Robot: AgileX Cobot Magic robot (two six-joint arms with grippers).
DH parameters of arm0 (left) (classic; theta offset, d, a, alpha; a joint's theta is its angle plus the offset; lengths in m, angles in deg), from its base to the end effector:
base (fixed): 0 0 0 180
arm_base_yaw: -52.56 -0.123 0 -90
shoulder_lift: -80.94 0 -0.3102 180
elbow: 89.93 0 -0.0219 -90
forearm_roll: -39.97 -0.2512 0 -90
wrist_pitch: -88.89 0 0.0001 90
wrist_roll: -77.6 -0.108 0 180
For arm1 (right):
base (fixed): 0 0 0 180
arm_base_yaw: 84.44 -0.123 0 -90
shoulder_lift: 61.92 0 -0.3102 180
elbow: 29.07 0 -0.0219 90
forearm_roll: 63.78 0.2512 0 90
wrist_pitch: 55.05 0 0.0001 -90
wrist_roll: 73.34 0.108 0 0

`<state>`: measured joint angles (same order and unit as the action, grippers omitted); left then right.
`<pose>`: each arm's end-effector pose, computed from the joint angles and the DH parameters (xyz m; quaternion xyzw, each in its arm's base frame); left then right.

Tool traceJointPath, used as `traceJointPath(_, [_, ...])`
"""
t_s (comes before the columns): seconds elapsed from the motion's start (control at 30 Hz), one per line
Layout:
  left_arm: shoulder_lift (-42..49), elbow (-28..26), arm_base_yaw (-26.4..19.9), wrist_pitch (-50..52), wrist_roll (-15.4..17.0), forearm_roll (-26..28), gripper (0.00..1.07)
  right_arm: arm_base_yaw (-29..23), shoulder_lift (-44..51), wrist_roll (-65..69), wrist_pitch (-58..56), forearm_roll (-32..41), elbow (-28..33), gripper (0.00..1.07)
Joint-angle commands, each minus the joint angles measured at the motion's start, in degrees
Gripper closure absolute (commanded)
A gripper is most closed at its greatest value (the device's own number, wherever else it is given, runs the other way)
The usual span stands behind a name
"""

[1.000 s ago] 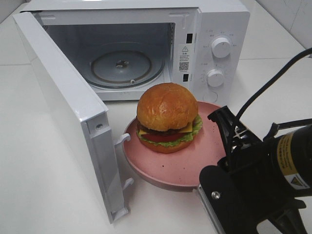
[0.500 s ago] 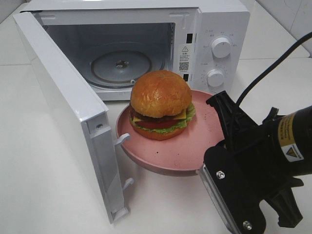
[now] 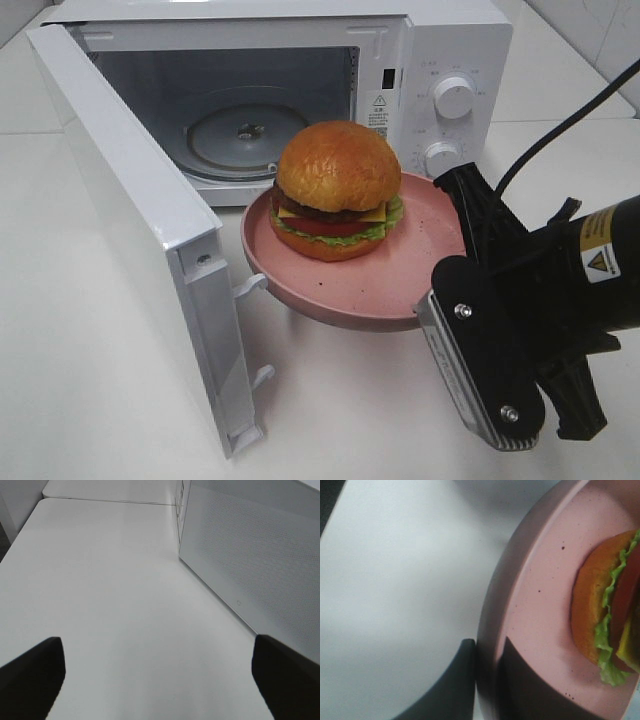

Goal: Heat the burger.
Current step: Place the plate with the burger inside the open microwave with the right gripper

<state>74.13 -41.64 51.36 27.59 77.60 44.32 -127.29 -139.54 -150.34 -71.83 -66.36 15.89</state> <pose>-0.0178 -0.0076 0.2736 -0.0068 0.8493 -0.0324 0.5269 0.1676 0.1535 0.2272 -0.8203 0.4543 -0.1149 0.3279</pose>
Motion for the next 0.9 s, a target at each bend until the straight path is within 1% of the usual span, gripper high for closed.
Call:
traceJointPath(0.03, [0.34, 0.00, -0.11, 0.06, 0.00, 0.17, 0.14, 1.20, 0.57, -4.01, 4.47, 2.58, -1.09, 1.02])
traceJointPath(0.1, [0.34, 0.00, -0.11, 0.06, 0.00, 0.17, 0.14, 1.83, 0.57, -5.79, 4.47, 3.95, -1.09, 1.02])
traceJointPath(0.13, [0.34, 0.00, -0.11, 0.06, 0.00, 0.17, 0.14, 2.29, 0.57, -7.51, 4.47, 5.96, -1.09, 1.02])
traceJointPath(0.2, [0.34, 0.00, -0.11, 0.06, 0.00, 0.17, 0.14, 2.29, 0.57, -8.59, 4.47, 6.93, -1.09, 1.02])
traceJointPath(0.23, [0.34, 0.00, -0.11, 0.06, 0.00, 0.17, 0.14, 2.29, 0.57, -10.37, 4.58, 8.54, -1.09, 1.02])
traceJointPath(0.4, [0.34, 0.00, -0.11, 0.06, 0.00, 0.17, 0.14, 2.29, 0.40, -11.92, 6.70, 10.66, -1.09, 1.02])
traceJointPath(0.47, [0.34, 0.00, -0.11, 0.06, 0.00, 0.17, 0.14, 2.29, 0.40, -11.92, 7.16, 10.54, -1.09, 1.02])
traceJointPath(0.53, [0.34, 0.00, -0.11, 0.06, 0.00, 0.17, 0.14, 2.29, 0.40, -11.34, 7.39, 7.62, -1.09, 1.02])
traceJointPath(0.73, [0.34, 0.00, -0.11, 0.06, 0.00, 0.17, 0.14, 2.29, 0.34, -10.20, 7.39, 5.84, -1.09, 1.02])
traceJointPath(0.9, [0.34, 0.00, -0.11, 0.06, 0.00, 0.17, 0.14, 2.29, -0.63, -10.08, 7.39, 5.84, -1.09, 1.03])
